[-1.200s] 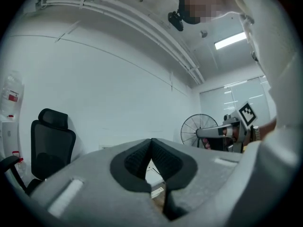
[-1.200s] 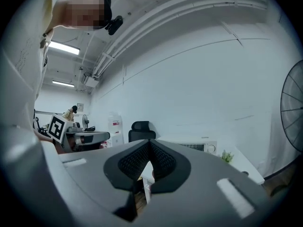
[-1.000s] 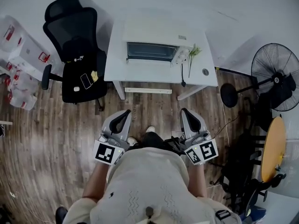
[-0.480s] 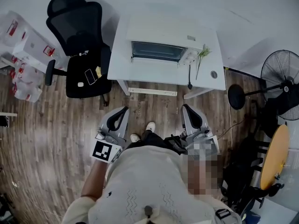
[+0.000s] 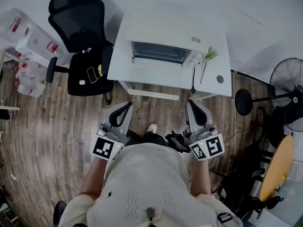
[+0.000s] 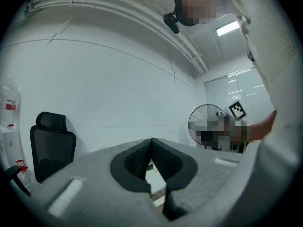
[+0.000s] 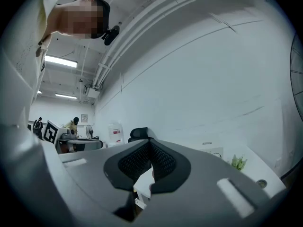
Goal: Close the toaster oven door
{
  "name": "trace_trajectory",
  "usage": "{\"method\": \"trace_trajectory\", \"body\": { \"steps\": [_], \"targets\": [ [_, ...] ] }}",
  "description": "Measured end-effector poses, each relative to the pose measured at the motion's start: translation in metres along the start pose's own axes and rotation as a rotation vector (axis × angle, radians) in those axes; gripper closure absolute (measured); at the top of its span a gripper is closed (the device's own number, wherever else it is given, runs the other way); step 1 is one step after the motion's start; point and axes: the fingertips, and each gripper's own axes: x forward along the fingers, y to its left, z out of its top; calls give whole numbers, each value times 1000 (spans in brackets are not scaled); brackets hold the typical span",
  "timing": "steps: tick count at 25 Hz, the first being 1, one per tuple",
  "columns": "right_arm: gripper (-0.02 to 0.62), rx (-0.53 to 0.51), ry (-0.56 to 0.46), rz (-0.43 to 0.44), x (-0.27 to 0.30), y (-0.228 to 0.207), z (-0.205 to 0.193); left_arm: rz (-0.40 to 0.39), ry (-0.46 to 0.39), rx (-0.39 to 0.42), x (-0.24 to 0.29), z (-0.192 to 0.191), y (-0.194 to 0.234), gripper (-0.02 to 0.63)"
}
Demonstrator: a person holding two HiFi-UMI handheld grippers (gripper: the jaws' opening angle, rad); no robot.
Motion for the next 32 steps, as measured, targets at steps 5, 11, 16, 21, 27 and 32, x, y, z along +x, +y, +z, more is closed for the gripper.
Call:
{"method": "trace_trajectory", "body": {
  "steps": [5,11,16,21,27,32],
  "targets": [
    [586,-20,29,-23,0,-20,-5,-1,15,-5,13,-4,-1,603],
    [586,-42,50,-71,10,-30,-10,-48,30,-14,26,-7,10,603],
    [586,-36,84,-135,11,-32,-21,-106,50,-35,30,-9,19,603],
    [586,10,113,-190,19,-39,-37,-124,70,-43,37,-24,42,603],
    [586,39,191,-217,18,-31,-71,-163,101,-75,37,-50,52,603],
    [586,60,278,-231,19,-34,-114,-172,152,-82,40,-86,58,603]
  ]
}}
